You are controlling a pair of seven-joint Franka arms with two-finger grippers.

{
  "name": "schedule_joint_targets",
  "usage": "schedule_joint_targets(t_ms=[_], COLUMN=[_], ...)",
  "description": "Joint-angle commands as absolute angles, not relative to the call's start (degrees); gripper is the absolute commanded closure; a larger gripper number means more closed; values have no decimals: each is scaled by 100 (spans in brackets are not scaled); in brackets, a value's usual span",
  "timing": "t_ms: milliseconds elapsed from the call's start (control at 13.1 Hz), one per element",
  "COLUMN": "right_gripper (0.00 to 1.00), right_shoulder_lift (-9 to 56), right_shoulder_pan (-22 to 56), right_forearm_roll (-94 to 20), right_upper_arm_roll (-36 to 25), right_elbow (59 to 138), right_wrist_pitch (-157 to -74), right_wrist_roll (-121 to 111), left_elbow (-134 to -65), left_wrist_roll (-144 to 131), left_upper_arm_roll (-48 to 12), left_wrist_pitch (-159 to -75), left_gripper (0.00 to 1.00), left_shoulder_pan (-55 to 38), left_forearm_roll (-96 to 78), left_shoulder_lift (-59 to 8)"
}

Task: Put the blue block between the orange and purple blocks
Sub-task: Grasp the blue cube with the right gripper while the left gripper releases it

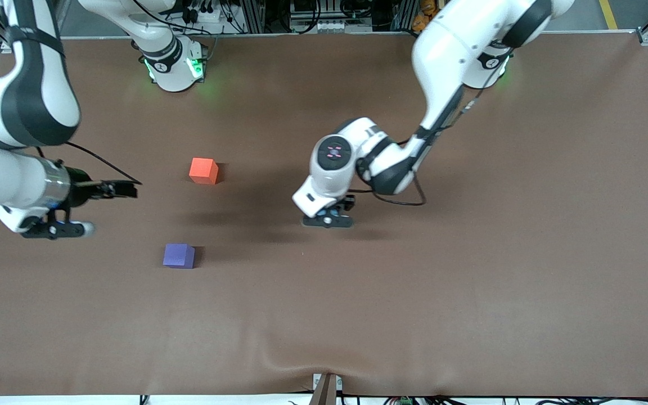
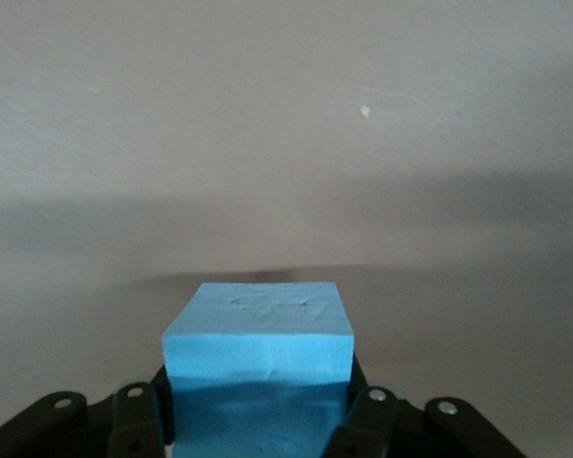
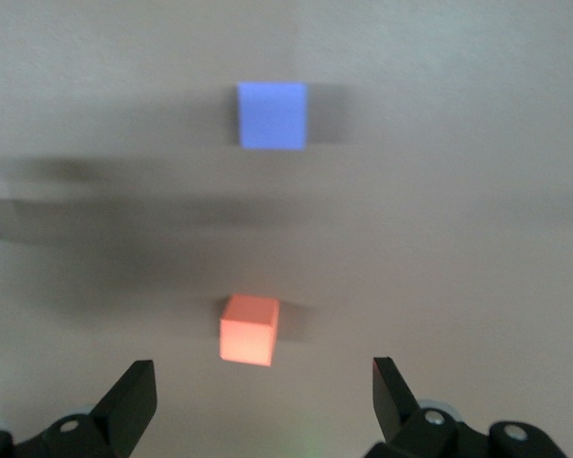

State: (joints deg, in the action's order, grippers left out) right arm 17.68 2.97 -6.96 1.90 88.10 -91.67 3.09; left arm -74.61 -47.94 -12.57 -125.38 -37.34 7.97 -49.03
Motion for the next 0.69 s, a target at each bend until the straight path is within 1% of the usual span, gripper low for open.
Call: schedule_joint_targets(t_ms=[0, 76, 153, 229, 381, 458, 610], right_gripper=[0, 0, 0, 0, 0, 0, 0], right_shoulder_lift=[1969, 1995, 1995, 1995, 1995, 2004, 2065], right_shoulder_pan=[552, 658, 790, 948, 1063, 1098, 1195], right_forearm_roll=[-809, -809, -809, -800, -800, -809, -809], right_upper_arm_roll=[185, 176, 176, 176, 176, 176, 176], right_elbow=[8780, 8850, 8964, 9121, 9438, 9492, 9501], right_wrist_pitch=[-9447, -9570, -9771, -9974, -10369, -10493, -10582], right_wrist_roll=[299, 281, 281, 316, 378, 413, 605], left_elbow=[-6864, -6864, -6864, -6873, -6908, -6960, -7083], left_wrist_roll=[-5132, -5220, -5351, -5474, -5511, -5511, -5537], left_upper_arm_roll=[-1046, -1037, -1028, -1011, -967, -967, -949], left_wrist_pitch=[-12751, -12970, -13086, -13113, -13044, -12825, -12115], left_gripper=[96, 83, 35, 0, 0, 0, 0], left_shoulder_pan=[-4078, -4130, -4148, -4201, -4210, -4140, -3816], left_forearm_roll=[853, 853, 853, 861, 896, 914, 932], left_shoulder_lift=[-5448, -5545, -5598, -5599, -5450, -5162, -4556])
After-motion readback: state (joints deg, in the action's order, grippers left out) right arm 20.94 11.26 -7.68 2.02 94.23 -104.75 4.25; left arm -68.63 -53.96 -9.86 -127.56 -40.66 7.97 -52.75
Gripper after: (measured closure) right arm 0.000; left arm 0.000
